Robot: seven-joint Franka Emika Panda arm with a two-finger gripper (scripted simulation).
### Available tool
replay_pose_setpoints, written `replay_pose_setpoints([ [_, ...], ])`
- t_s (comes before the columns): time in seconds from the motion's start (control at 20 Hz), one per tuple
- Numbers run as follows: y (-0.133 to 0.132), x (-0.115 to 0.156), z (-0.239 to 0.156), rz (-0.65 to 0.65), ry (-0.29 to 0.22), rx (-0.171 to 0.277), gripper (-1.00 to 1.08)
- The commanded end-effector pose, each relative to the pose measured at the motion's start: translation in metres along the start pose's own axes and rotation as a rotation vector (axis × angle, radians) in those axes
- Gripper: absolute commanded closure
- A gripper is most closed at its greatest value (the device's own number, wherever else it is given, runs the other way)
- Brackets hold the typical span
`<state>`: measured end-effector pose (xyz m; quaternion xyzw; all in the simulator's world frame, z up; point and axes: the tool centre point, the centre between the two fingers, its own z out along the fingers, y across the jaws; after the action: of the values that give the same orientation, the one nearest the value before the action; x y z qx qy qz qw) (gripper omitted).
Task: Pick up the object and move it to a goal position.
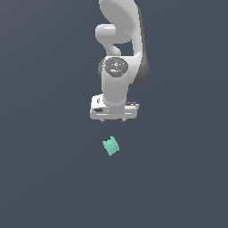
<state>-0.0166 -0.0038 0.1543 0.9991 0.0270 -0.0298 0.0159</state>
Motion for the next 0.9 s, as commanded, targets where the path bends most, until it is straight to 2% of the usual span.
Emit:
replay_pose_setpoints([
  [0.0,0.0,0.0,0.0,0.0,0.0,0.0,-0.92],
  [0.4,-0.011,-0.002,-0.002,-0.021,-0.015,0.011,-0.92],
  [0.85,-0.01,0.003,0.001,-0.047,-0.012,0.011,-0.92],
])
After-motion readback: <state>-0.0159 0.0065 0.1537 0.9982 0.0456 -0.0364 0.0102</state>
